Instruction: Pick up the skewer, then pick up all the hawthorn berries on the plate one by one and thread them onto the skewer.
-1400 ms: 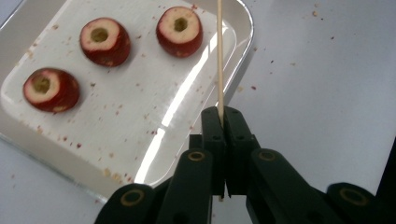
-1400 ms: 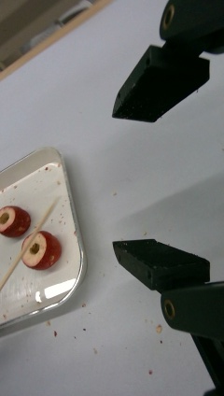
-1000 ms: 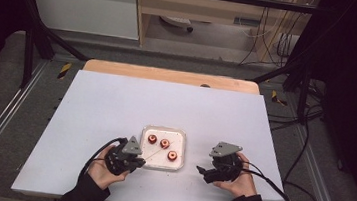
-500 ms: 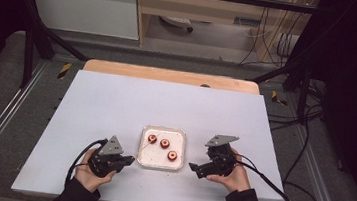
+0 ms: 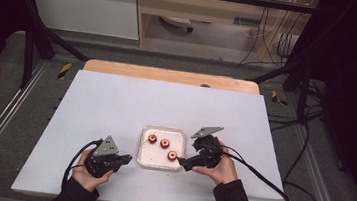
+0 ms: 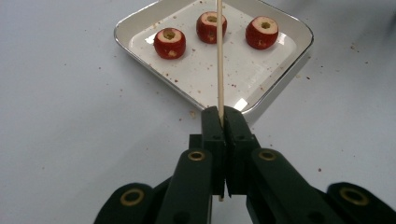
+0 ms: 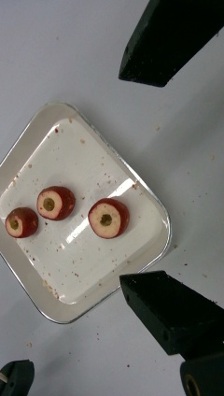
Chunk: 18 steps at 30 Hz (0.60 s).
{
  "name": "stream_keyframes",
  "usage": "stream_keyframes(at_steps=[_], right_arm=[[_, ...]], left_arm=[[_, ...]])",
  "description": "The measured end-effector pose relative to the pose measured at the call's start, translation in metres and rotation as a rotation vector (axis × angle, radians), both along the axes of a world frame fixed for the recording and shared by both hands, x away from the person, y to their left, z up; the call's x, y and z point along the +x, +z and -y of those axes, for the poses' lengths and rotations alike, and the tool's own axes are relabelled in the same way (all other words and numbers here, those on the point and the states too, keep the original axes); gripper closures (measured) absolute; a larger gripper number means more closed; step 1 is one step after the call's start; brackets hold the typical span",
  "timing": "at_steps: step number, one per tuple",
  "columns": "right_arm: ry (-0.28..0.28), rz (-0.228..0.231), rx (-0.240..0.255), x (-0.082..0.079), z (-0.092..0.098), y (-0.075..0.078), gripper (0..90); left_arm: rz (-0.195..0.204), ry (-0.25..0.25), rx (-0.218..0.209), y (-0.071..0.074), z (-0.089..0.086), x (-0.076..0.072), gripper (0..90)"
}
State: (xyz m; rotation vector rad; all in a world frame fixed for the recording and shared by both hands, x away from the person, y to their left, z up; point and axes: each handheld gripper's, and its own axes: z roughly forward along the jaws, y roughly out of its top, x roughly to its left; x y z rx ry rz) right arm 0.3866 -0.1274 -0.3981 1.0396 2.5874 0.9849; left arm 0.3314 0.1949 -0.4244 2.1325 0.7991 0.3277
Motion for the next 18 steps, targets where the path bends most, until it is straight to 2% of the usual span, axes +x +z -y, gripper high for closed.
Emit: stream_keyframes(at_steps=[5, 8, 12, 15, 18], right_arm=[[0.009, -0.023, -0.016, 0.002, -0.010, 0.002, 6.0], [0.017, -0.033, -0.003, 0.004, -0.016, 0.003, 9.5], [0.017, -0.071, -0.026, 0.011, -0.024, 0.003, 11.8], [0.000, -0.100, -0.021, 0.016, -0.030, 0.002, 14.5], [0.007, -0.118, -0.045, 0.020, -0.035, 0.000, 17.0]], left_arm=[[-0.002, 0.000, -0.005, -0.001, -0.001, 0.000, 88.3], [-0.001, -0.001, -0.005, -0.002, -0.002, 0.000, 88.3], [-0.003, 0.005, -0.009, -0.002, -0.002, 0.000, 88.3], [-0.001, 0.010, -0.006, -0.002, -0.003, 0.001, 88.3], [-0.001, 0.013, -0.002, -0.002, -0.003, 0.002, 88.3]])
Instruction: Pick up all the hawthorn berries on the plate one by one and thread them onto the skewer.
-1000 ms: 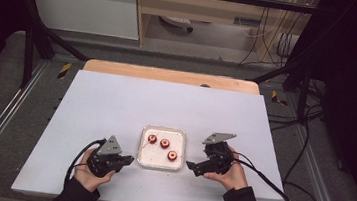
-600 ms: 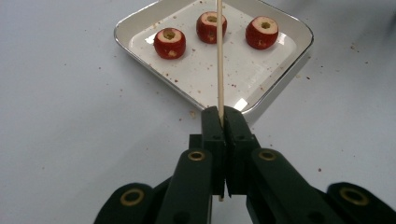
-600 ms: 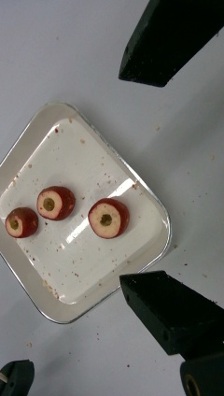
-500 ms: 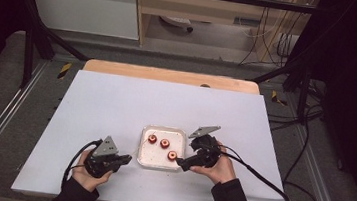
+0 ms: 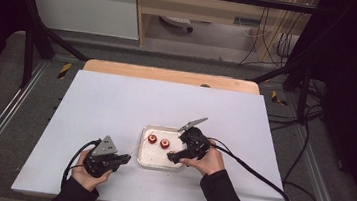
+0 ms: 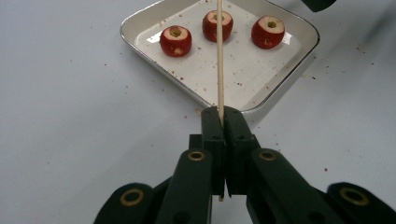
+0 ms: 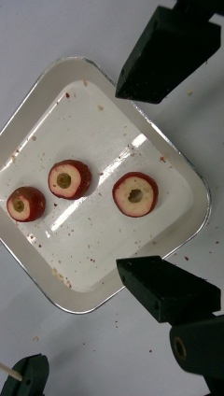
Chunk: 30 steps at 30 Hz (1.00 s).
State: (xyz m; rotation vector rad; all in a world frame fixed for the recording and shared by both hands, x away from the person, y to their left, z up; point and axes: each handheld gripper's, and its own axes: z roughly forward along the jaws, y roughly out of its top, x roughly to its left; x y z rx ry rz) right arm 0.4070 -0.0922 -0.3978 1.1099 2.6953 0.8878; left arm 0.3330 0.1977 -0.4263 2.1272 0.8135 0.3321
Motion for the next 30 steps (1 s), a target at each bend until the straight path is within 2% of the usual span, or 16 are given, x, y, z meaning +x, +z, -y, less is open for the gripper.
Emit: stream_keyframes(at_steps=[3, 7, 14, 21, 30], right_arm=[[0.010, -0.022, 0.000, 0.003, -0.005, -0.002, 20.9], [0.026, -0.050, -0.056, 0.006, -0.014, -0.004, 26.3], [0.018, -0.108, -0.086, 0.014, -0.021, -0.010, 38.9], [0.004, -0.162, -0.095, 0.017, -0.023, -0.014, 52.2], [-0.006, -0.197, -0.097, 0.021, -0.023, -0.017, 58.6]], left_arm=[[-0.002, 0.000, 0.001, 0.000, 0.001, 0.000, 88.3], [-0.005, 0.000, 0.001, -0.001, 0.001, 0.000, 88.3], [-0.001, 0.000, 0.001, 0.000, 0.000, 0.000, 88.3], [-0.002, -0.001, 0.003, -0.001, 0.001, 0.000, 88.3], [-0.004, -0.003, 0.003, -0.001, 0.001, 0.000, 88.3]])
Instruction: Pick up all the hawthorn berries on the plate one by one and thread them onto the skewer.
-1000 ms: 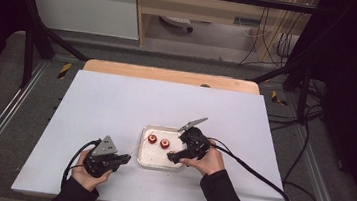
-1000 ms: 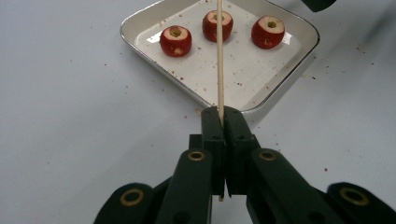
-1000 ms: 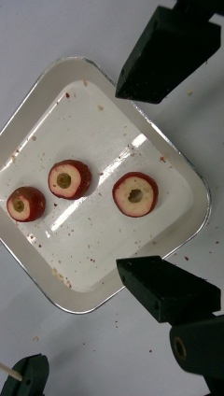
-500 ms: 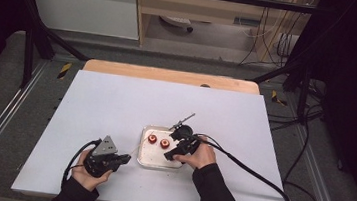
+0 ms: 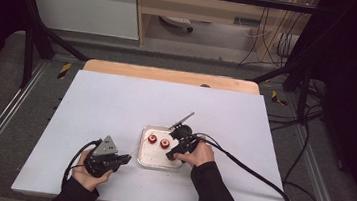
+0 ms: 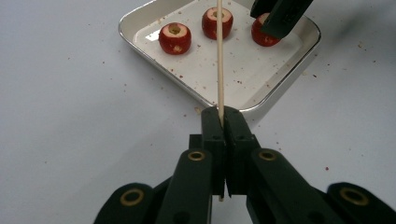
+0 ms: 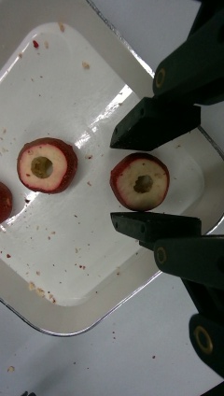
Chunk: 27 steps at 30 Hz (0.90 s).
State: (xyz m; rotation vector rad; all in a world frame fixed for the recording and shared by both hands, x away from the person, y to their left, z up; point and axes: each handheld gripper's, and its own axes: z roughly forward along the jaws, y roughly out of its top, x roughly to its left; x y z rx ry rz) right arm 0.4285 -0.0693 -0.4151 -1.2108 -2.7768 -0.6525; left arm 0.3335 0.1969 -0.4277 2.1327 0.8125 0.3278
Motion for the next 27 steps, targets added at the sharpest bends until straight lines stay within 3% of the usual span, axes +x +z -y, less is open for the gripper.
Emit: stream_keyframes(at_steps=[12, 17, 24, 27], right_arm=[[-0.035, -0.021, 0.008, 0.001, 0.001, 0.002, 60.6], [-0.046, -0.008, 0.050, -0.001, 0.005, 0.012, 60.7], [-0.080, 0.066, 0.151, -0.008, 0.015, 0.033, 60.8], [-0.089, 0.078, 0.177, -0.010, 0.017, 0.036, 60.8]], left_arm=[[0.000, -0.002, 0.000, 0.000, 0.001, -0.001, 88.3], [0.005, 0.001, -0.004, 0.000, 0.001, -0.001, 88.3], [0.011, 0.008, -0.013, 0.001, 0.002, -0.003, 88.3], [0.013, 0.012, -0.015, 0.001, 0.002, -0.003, 88.3]])
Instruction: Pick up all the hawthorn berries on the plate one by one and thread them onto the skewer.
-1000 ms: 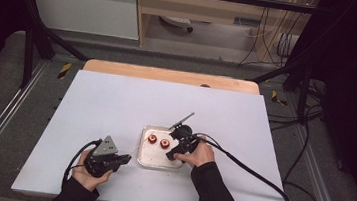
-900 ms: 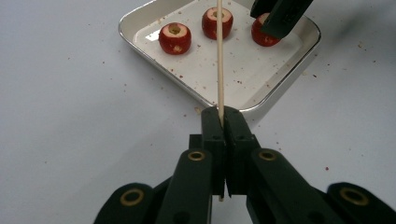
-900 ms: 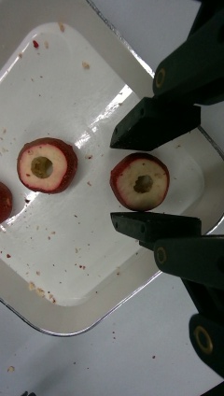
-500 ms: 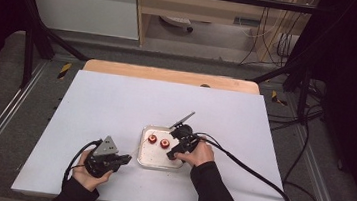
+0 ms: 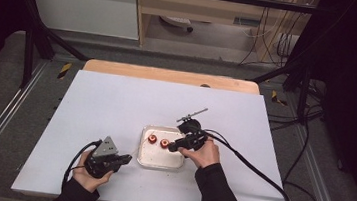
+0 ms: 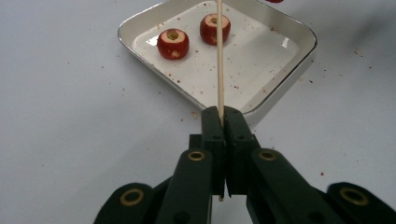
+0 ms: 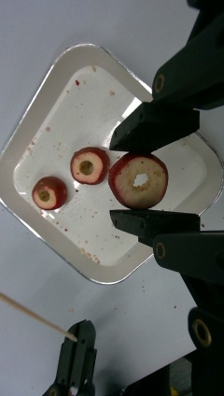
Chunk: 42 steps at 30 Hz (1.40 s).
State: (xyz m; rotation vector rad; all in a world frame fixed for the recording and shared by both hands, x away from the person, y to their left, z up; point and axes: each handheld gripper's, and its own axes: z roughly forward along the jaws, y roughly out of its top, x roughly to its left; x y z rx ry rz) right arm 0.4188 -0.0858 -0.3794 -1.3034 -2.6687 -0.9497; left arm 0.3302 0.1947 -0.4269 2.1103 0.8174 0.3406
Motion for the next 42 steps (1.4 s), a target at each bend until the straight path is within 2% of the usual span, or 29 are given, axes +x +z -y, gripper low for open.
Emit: stream_keyframes(at_steps=[5, 7, 8, 9, 11, 12, 13, 14, 15, 16, 17, 18, 21, 25, 26, 28, 29, 31, 33, 34, 42], right_arm=[[-0.011, 0.038, 0.062, -0.003, 0.004, 0.004, 60.8], [-0.019, 0.059, 0.094, -0.004, 0.007, 0.004, 60.8], [-0.029, 0.077, 0.125, -0.006, 0.010, 0.004, 60.8], [-0.029, 0.077, 0.125, -0.006, 0.010, 0.004, 60.8], [-0.043, 0.091, 0.164, -0.008, 0.013, 0.004, 60.8], [-0.060, 0.106, 0.208, -0.010, 0.016, 0.004, 60.9], [-0.069, 0.113, 0.230, -0.010, 0.018, 0.003, 60.9], [-0.069, 0.113, 0.230, -0.010, 0.018, 0.003, 60.9], [-0.094, 0.126, 0.274, -0.012, 0.021, 0.002, 60.9], [-0.094, 0.126, 0.274, -0.012, 0.021, 0.002, 60.9], [-0.111, 0.145, 0.310, -0.013, 0.024, 0.000, 60.8], [-0.111, 0.145, 0.310, -0.013, 0.024, 0.000, 60.8], [-0.144, 0.165, 0.386, -0.015, 0.028, -0.004, 60.9], [-0.178, 0.190, 0.448, -0.017, 0.030, -0.007, 60.9], [-0.178, 0.190, 0.448, -0.017, 0.030, -0.007, 60.9], [-0.198, 0.209, 0.488, -0.018, 0.031, -0.009, 60.9], [-0.198, 0.209, 0.488, -0.018, 0.031, -0.009, 60.9], [-0.226, 0.222, 0.534, -0.018, 0.031, -0.009, 60.9], [-0.230, 0.229, 0.539, -0.018, 0.031, -0.009, 60.9], [-0.236, 0.245, 0.560, -0.018, 0.031, -0.008, 60.9], [-0.282, 0.284, 0.652, -0.016, 0.031, -0.003, 61.0]], left_arm=[[0.004, 0.008, -0.008, 0.000, 0.000, -0.001, 88.3], [0.006, 0.011, -0.010, 0.001, 0.000, -0.001, 88.3], [0.009, 0.013, -0.012, 0.001, 0.000, -0.001, 88.3], [0.008, 0.013, -0.014, 0.001, 0.000, -0.001, 88.3], [0.011, 0.019, -0.016, 0.001, 0.000, -0.001, 88.3], [0.011, 0.023, -0.019, 0.001, 0.000, -0.002, 88.3], [0.012, 0.026, -0.019, 0.001, 0.000, -0.002, 88.3], [0.012, 0.029, -0.020, 0.001, 0.001, -0.002, 88.3], [0.012, 0.031, -0.022, 0.001, 0.001, -0.002, 88.3], [0.013, 0.034, -0.024, 0.001, 0.001, -0.002, 88.3], [0.013, 0.036, -0.025, 0.000, 0.001, -0.002, 88.3], [0.014, 0.038, -0.027, 0.000, 0.002, -0.002, 88.3], [0.017, 0.042, -0.031, 0.000, 0.003, -0.003, 88.2], [0.021, 0.053, -0.037, 0.001, 0.005, -0.004, 88.3], [0.023, 0.057, -0.039, 0.001, 0.005, -0.004, 88.3], [0.024, 0.060, -0.041, 0.000, 0.006, -0.004, 88.3], [0.026, 0.063, -0.044, 0.000, 0.007, -0.004, 88.3], [0.025, 0.069, -0.048, 0.000, 0.008, -0.005, 88.2], [0.024, 0.074, -0.050, -0.001, 0.009, -0.005, 88.2], [0.024, 0.079, -0.052, -0.001, 0.010, -0.005, 88.2], [0.038, 0.104, -0.074, 0.002, 0.015, -0.008, 88.2]])
